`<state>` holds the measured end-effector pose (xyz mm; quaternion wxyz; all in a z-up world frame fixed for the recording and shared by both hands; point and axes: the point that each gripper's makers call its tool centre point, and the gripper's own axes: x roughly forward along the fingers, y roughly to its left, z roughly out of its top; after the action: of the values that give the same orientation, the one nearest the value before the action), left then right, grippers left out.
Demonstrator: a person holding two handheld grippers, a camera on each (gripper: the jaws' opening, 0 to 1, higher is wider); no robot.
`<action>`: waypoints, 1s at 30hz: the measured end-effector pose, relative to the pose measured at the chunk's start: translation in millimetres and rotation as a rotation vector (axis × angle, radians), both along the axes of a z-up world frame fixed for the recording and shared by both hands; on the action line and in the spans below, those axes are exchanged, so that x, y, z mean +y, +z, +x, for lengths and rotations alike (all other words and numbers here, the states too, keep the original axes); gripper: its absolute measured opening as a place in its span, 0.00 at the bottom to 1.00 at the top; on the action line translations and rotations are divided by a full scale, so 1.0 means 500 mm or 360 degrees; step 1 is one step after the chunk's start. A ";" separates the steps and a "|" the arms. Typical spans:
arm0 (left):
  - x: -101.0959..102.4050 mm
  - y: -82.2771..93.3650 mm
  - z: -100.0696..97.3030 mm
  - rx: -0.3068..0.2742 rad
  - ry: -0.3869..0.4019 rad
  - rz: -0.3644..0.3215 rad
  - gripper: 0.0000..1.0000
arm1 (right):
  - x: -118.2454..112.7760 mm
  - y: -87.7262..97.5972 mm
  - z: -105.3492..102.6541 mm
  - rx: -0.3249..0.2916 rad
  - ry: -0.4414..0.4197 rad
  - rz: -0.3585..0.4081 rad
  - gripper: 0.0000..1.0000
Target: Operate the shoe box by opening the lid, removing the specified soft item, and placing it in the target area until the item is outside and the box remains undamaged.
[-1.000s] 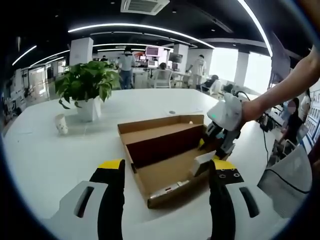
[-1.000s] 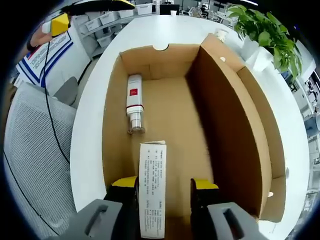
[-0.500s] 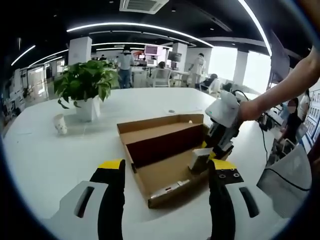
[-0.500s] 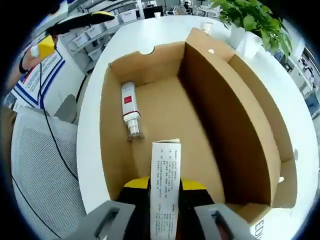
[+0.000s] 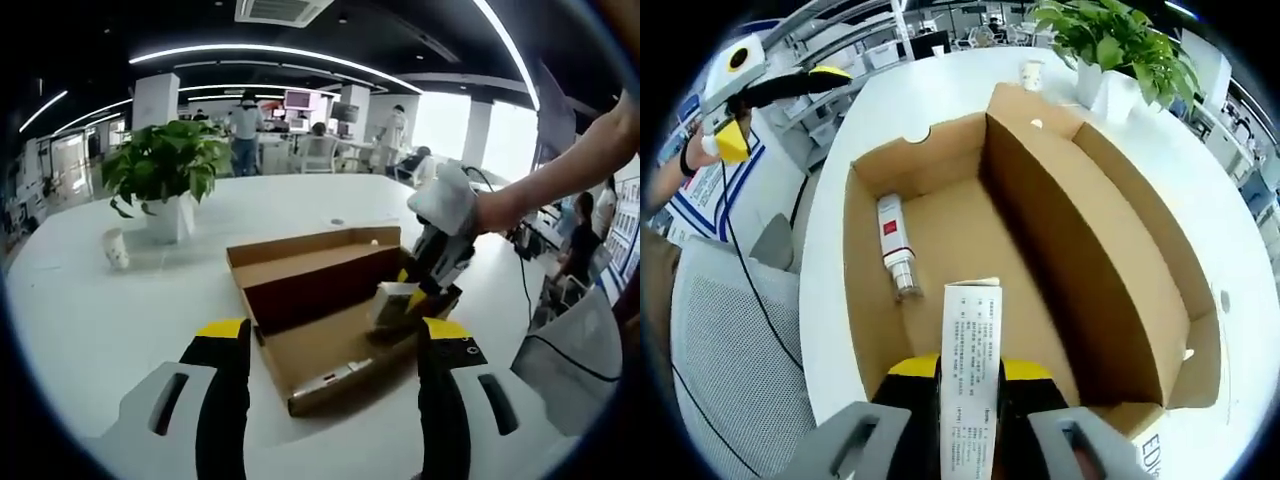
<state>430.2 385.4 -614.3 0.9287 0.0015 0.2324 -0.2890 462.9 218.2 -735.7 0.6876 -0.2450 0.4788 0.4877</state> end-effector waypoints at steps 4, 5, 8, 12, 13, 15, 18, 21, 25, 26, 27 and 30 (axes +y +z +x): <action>0.006 0.002 0.002 -0.0007 0.0006 -0.0001 0.68 | 0.013 0.025 0.009 -0.0016 -0.0030 0.0046 0.16; 0.006 0.002 0.002 -0.0007 0.0006 -0.0002 0.68 | 0.016 0.029 0.010 -0.0017 -0.0039 0.0059 0.16; 0.005 0.002 0.002 -0.0008 0.0008 -0.0012 0.68 | 0.025 0.043 0.017 0.0003 -0.0119 0.0121 0.16; 0.003 0.002 0.001 -0.0007 0.0004 -0.0023 0.68 | 0.024 0.057 0.023 -0.0024 -0.0115 0.0126 0.16; 0.001 0.003 -0.001 -0.0007 0.0002 -0.0024 0.68 | 0.022 0.060 0.023 -0.0032 -0.0103 0.0119 0.16; 0.000 0.004 -0.001 -0.0008 -0.0002 -0.0025 0.68 | 0.018 0.071 0.025 -0.0039 -0.0088 0.0116 0.16; -0.003 0.007 0.000 -0.0010 -0.0007 -0.0040 0.68 | 0.013 0.085 0.028 -0.0034 -0.0087 0.0136 0.16; -0.006 0.009 0.002 -0.0015 -0.0018 -0.0041 0.68 | 0.006 0.106 0.030 -0.0068 -0.0075 0.0130 0.16; -0.011 0.014 0.003 -0.0024 -0.0032 -0.0047 0.68 | -0.005 0.133 0.033 -0.0092 -0.0090 0.0145 0.16; -0.012 0.014 0.004 -0.0025 -0.0034 -0.0047 0.68 | -0.007 0.139 0.034 -0.0104 -0.0092 0.0149 0.16; -0.012 0.014 0.005 -0.0027 -0.0037 -0.0045 0.68 | -0.013 0.147 0.035 -0.0124 -0.0087 0.0146 0.16; -0.018 0.017 0.006 -0.0032 -0.0049 -0.0048 0.67 | -0.026 0.160 0.039 -0.0149 -0.0091 0.0137 0.16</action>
<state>433.3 376.6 -606.0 0.9263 -0.0061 0.2187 -0.3068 482.3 205.2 -655.7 0.7328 -0.2242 0.4315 0.4760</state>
